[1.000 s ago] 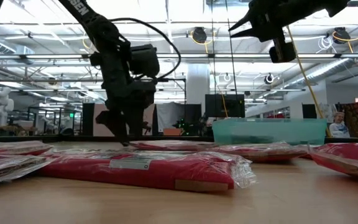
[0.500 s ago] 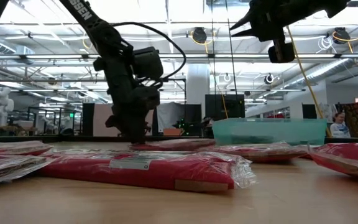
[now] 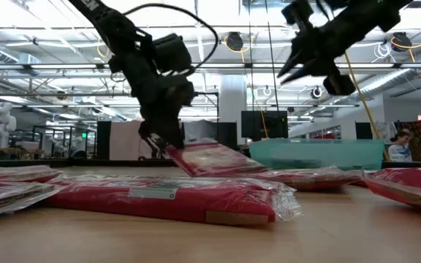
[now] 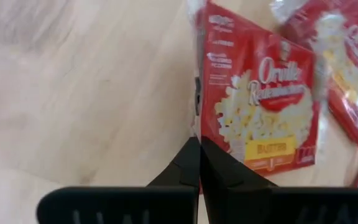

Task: Sort popcorn bags into baskets
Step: Put the red popcorn bag into the light blue bin

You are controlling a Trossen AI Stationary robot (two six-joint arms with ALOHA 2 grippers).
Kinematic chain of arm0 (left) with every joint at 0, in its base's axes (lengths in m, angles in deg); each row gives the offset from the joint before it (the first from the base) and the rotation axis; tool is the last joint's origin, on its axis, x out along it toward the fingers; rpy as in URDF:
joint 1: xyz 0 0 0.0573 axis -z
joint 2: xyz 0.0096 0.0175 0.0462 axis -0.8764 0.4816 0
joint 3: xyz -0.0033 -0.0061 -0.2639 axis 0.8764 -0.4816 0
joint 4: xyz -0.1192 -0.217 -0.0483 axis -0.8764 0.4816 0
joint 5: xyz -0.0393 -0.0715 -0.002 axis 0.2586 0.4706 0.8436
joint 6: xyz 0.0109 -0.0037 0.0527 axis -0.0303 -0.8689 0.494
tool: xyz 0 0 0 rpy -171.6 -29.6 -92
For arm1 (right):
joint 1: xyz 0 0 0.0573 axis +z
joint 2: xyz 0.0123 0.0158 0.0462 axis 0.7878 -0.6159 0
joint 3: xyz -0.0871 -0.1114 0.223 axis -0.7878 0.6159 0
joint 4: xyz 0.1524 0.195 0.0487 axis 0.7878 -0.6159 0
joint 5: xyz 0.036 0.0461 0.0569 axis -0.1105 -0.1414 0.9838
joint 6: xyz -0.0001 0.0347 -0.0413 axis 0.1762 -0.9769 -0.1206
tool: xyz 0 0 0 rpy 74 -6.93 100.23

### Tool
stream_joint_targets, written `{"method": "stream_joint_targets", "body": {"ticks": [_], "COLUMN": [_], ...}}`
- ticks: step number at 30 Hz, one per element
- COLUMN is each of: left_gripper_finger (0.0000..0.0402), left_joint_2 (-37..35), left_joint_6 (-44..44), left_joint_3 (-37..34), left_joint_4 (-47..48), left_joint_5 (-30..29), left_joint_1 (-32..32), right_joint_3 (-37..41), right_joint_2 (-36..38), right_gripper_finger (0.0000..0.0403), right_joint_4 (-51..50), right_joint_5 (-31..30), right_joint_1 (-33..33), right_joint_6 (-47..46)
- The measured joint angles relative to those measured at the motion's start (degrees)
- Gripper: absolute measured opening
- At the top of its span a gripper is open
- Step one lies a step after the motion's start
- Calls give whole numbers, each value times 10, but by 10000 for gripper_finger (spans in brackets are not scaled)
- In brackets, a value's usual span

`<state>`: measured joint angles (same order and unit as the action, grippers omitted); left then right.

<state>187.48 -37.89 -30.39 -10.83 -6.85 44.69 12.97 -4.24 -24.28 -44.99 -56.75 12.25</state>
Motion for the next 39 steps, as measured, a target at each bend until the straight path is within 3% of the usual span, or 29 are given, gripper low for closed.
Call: {"method": "stream_joint_targets", "body": {"ticks": [4, 12, 27, 39], "left_gripper_finger": [2, 1, 0, 0], "left_joint_2": [-27, -43, -69, -77], "left_joint_6": [35, 65, 181, 217], "left_joint_3": [0, 1, 2, 1], "left_joint_4": [-17, -49, -87, -100], "left_joint_5": [-1, 5, 19, 18], "left_joint_1": [8, 20, 58, 70], "right_joint_3": [0, -7, -9, -9], "right_joint_2": [-48, -137, -151, -169], "right_gripper_finger": [55, 96, 192, 160], "right_joint_4": [31, 123, 163, 172], "right_joint_5": [31, 32, -27, -23], "right_joint_1": [4, 27, 18, 10], "right_joint_6": [11, 61, 281, 359]}}
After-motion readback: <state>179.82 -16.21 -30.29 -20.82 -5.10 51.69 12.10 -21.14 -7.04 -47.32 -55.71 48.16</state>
